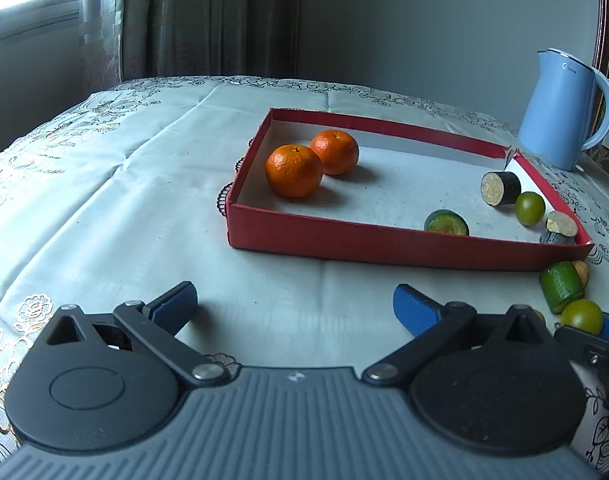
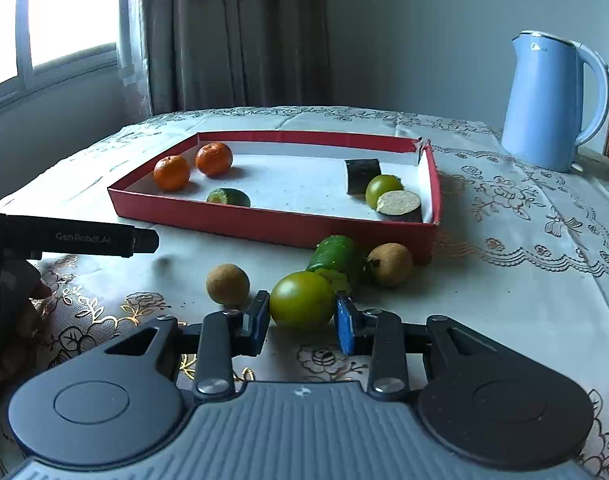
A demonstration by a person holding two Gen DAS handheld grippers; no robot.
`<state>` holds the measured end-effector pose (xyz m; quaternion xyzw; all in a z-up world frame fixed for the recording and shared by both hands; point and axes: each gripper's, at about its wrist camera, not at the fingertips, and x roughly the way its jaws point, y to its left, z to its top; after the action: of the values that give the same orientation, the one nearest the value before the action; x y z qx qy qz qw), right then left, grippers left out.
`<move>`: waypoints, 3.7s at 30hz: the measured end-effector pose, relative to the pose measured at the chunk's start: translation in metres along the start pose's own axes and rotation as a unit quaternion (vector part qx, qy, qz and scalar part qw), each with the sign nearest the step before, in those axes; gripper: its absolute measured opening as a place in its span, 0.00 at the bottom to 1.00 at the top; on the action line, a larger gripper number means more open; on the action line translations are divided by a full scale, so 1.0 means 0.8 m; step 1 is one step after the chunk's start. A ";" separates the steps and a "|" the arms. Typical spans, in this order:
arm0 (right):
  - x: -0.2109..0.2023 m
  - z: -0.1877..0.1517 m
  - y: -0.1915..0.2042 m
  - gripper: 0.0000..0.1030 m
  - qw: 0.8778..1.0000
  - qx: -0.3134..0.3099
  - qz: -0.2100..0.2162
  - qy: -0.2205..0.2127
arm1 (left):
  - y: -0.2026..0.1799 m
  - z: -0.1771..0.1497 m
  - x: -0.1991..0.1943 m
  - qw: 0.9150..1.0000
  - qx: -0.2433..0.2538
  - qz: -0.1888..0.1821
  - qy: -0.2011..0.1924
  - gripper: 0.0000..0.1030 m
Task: Organize fruits
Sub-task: 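Move the right gripper to the large green tomato and grasp it, then carry the green tomato into the tray and open the right gripper, then withdraw the right tool while moving the left tool toward the brown round fruit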
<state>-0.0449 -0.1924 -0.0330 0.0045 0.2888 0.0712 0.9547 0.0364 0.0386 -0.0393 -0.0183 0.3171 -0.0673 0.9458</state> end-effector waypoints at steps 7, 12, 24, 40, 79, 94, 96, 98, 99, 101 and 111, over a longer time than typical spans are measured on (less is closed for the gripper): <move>-0.007 0.026 -0.004 0.33 1.000 0.002 0.002 -0.025 | -0.002 0.000 0.001 1.000 0.006 0.005 0.003 1.00; 0.012 0.056 -0.005 0.33 0.999 -0.017 -0.021 -0.044 | -0.002 0.000 0.001 1.000 0.006 0.005 0.003 1.00; 0.086 0.090 -0.003 0.33 0.999 -0.041 -0.034 0.002 | -0.002 0.000 0.001 1.000 0.005 0.005 0.002 1.00; 0.127 0.094 -0.012 0.33 0.998 -0.024 -0.052 0.034 | -0.003 0.000 0.002 1.000 0.007 0.006 0.003 1.00; -0.001 0.044 -0.097 0.93 0.971 0.091 -0.154 -0.159 | -0.011 -0.002 0.002 0.999 0.028 0.022 0.010 1.00; 0.005 0.040 -0.101 0.93 0.973 0.095 -0.167 -0.131 | -0.082 -0.010 -0.050 0.996 0.055 -0.073 -0.016 1.00; 0.005 0.040 -0.102 0.93 0.973 0.096 -0.168 -0.130 | -0.090 -0.010 -0.048 0.995 0.056 -0.084 -0.012 1.00; 0.004 0.040 -0.101 0.93 0.972 0.095 -0.168 -0.133 | -0.100 -0.010 -0.044 0.995 0.066 -0.080 -0.012 1.00; 0.003 0.040 -0.101 0.93 0.972 0.095 -0.170 -0.135 | -0.106 -0.011 -0.040 0.995 0.073 -0.072 -0.008 1.00; 0.002 0.040 -0.100 0.93 0.970 0.094 -0.175 -0.138 | -0.115 -0.013 -0.031 0.995 0.081 -0.063 0.001 1.00; 0.000 0.041 -0.100 0.93 0.971 0.094 -0.171 -0.139 | -0.133 -0.020 -0.014 0.994 0.095 -0.044 0.015 0.81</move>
<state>-0.0163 -0.2705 -0.0097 0.0546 0.1548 -0.1218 0.9789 0.0060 -0.0650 -0.0371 0.0590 0.3220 -0.1390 0.9346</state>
